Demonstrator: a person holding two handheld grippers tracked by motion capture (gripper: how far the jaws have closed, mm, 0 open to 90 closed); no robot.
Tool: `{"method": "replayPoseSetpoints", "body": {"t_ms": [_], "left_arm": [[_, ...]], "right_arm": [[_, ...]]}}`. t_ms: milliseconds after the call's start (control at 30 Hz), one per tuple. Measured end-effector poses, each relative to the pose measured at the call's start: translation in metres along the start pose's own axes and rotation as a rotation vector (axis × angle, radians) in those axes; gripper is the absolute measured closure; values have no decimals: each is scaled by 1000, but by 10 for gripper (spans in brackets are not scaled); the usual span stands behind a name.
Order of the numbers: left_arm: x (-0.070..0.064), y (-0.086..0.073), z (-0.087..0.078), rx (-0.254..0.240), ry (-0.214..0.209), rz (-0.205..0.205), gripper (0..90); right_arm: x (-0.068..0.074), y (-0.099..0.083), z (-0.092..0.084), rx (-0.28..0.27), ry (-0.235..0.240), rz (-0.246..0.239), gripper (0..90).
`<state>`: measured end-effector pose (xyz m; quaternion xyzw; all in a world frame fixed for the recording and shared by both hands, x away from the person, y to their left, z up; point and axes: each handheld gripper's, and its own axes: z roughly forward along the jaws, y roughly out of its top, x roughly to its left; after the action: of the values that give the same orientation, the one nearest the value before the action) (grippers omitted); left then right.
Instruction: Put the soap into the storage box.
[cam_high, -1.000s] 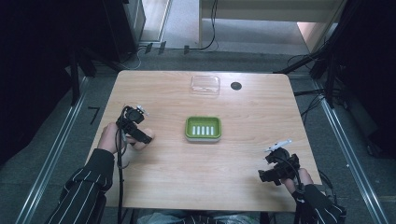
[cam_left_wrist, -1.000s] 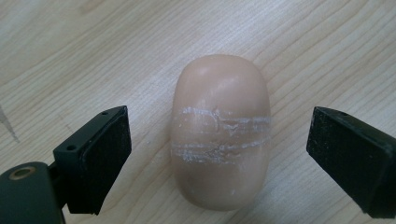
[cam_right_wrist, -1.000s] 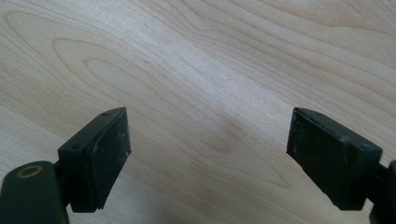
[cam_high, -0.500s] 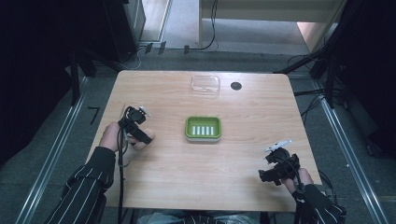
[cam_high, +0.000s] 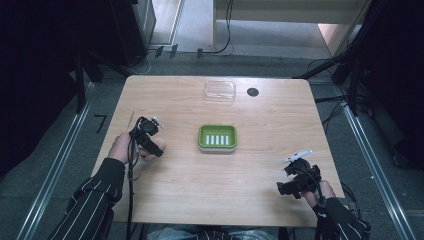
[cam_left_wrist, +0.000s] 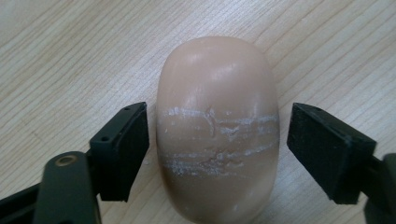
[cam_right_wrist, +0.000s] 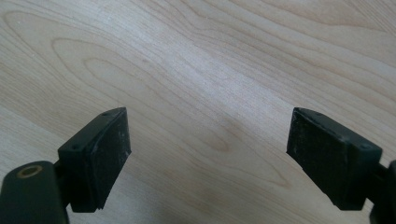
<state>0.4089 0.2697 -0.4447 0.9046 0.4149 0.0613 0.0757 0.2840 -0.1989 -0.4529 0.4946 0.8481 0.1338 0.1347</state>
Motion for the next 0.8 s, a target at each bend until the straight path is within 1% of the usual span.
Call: {"method": "replayPoseSetpoints", "body": {"t_ms": [333, 500, 633, 800], "left_arm": [[2, -1, 2, 9, -11, 2, 307], [2, -1, 3, 14, -9, 9, 317], [3, -2, 3, 15, -19, 11, 320], [3, -2, 5, 15, -21, 3, 322]], "right_arm": [[0, 0, 0, -3, 1, -1, 142], [0, 0, 0, 0, 0, 1, 142], [0, 0, 0, -3, 0, 1, 142], [0, 0, 0, -3, 0, 1, 142]]}}
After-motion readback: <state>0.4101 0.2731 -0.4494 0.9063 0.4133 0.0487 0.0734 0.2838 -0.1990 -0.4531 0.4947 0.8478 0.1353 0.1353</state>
